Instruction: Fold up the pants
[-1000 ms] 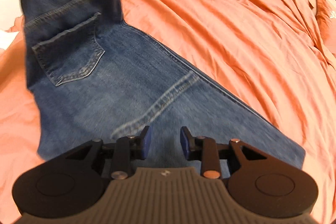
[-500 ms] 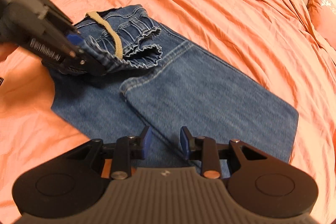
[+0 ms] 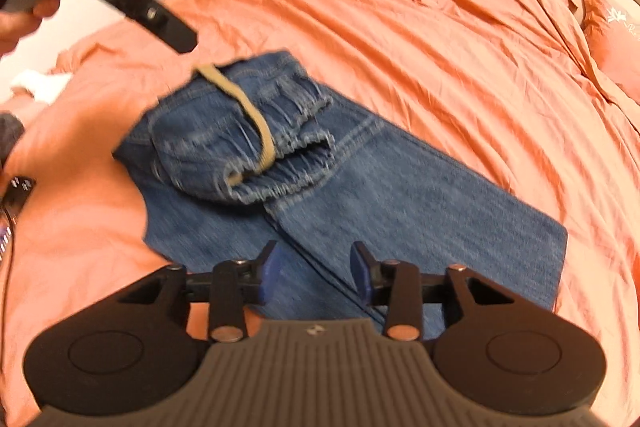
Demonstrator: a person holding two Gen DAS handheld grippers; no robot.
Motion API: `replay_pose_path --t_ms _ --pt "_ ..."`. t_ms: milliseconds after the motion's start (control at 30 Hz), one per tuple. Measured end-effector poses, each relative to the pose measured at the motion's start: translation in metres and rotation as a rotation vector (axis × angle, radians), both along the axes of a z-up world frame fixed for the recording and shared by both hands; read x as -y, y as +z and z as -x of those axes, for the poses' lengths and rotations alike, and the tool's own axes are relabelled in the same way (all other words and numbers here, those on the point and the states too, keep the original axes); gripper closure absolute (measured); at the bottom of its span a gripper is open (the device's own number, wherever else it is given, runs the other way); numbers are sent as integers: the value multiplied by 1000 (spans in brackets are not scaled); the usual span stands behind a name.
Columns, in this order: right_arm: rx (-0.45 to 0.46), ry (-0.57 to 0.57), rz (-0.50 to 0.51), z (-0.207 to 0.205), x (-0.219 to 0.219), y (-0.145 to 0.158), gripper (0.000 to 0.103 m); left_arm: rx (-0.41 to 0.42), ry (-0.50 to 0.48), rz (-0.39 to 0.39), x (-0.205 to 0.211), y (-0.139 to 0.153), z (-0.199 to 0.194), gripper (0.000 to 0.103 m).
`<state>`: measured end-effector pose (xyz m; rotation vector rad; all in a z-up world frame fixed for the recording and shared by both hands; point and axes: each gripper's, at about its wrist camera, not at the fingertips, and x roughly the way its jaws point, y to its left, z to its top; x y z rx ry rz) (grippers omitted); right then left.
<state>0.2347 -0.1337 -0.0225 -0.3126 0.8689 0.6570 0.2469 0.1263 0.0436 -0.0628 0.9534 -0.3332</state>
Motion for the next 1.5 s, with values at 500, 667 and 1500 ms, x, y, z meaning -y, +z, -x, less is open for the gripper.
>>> replay_pose_path --t_ms 500,667,1500 --pt "-23 -141 -191 -33 -33 14 61 38 130 -72 -74 -38 2 47" --pt "-60 -204 -240 -60 -38 1 60 19 151 -34 -85 -59 -7 47" --pt "-371 -225 -770 -89 -34 -3 100 41 115 131 -84 -68 -15 56"
